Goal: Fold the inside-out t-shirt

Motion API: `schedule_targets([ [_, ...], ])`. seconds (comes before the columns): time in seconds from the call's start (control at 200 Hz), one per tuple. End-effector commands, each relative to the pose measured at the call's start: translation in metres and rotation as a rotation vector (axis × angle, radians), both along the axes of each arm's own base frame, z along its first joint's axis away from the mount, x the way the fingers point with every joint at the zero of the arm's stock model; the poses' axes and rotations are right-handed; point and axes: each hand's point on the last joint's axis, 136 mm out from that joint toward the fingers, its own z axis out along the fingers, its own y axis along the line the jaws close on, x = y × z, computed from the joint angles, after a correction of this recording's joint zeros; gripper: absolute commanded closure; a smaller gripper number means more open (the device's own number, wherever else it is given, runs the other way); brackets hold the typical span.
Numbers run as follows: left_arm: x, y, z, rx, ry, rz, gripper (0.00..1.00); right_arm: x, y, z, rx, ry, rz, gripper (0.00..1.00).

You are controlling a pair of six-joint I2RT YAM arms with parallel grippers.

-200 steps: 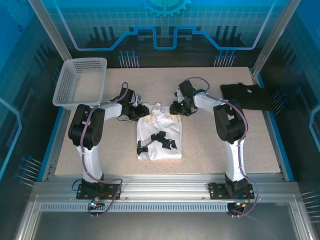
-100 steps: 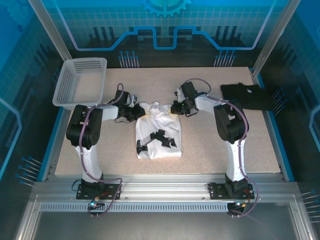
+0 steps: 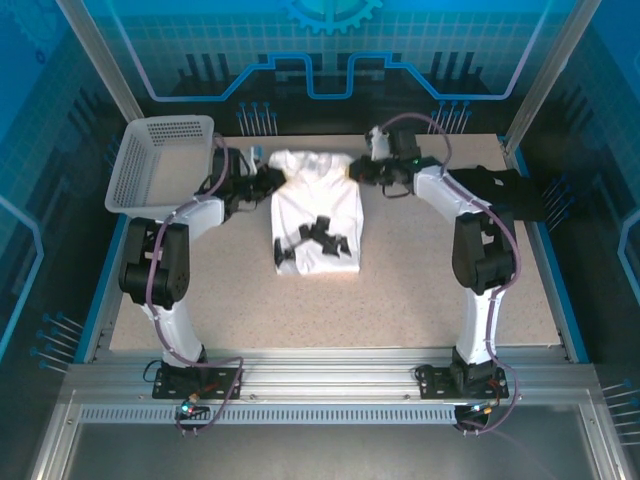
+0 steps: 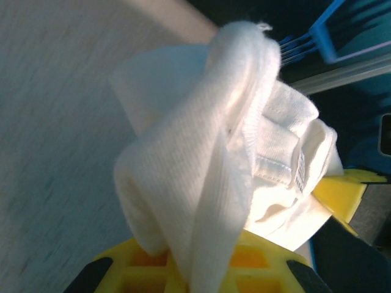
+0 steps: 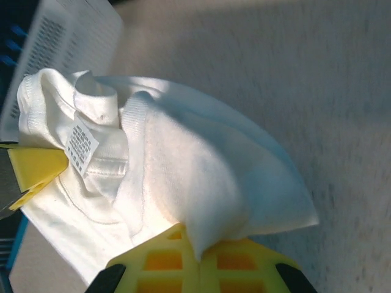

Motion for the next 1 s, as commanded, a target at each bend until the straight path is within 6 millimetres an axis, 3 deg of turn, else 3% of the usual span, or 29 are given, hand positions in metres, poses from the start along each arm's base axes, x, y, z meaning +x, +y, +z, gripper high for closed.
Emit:
schedule_targets([
  [0.0, 0.026, 0.001, 0.087, -0.028, -0.187, -0.007, 1.0, 0.023, -0.01, 0.083, 0.048, -0.15, 0.001, 1.0],
  [0.12, 0.031, -0.001, 0.115, -0.021, -0.247, -0.018, 1.0, 0.027, -0.012, 0.121, 0.045, -0.225, 0.02, 1.0],
  [0.24, 0.019, -0.004, 0.103, -0.023, -0.275, -0.029, 1.0, 0.014, -0.007, 0.121, 0.057, -0.234, 0.071, 1.0],
  [0.34, -0.003, -0.01, 0.08, -0.042, -0.279, -0.043, 1.0, -0.007, -0.001, 0.097, 0.075, -0.2, 0.112, 1.0],
  [0.425, -0.033, -0.022, 0.054, -0.061, -0.258, -0.075, 1.0, -0.037, 0.004, 0.069, 0.074, -0.15, 0.143, 1.0],
  [0.535, -0.086, -0.037, 0.012, -0.077, -0.188, -0.097, 1.0, -0.088, 0.003, 0.027, 0.078, -0.071, 0.149, 1.0],
  [0.665, -0.157, -0.061, -0.017, -0.102, -0.12, -0.157, 1.0, -0.149, -0.003, -0.019, 0.061, 0.038, 0.138, 1.0],
  [0.735, -0.188, -0.069, -0.035, -0.071, -0.079, -0.17, 1.0, -0.172, -0.01, -0.039, 0.037, 0.095, 0.118, 1.0],
  [0.85, -0.211, -0.064, -0.056, -0.033, -0.016, -0.14, 1.0, -0.188, -0.016, -0.055, -0.003, 0.135, 0.109, 1.0],
  [0.87, -0.213, -0.061, -0.058, -0.032, -0.012, -0.13, 1.0, -0.194, -0.019, -0.065, -0.015, 0.162, 0.107, 1.0],
  [0.995, -0.224, -0.044, -0.064, 0.029, -0.011, -0.072, 1.0, -0.195, -0.015, -0.064, -0.025, 0.154, 0.123, 1.0],
])
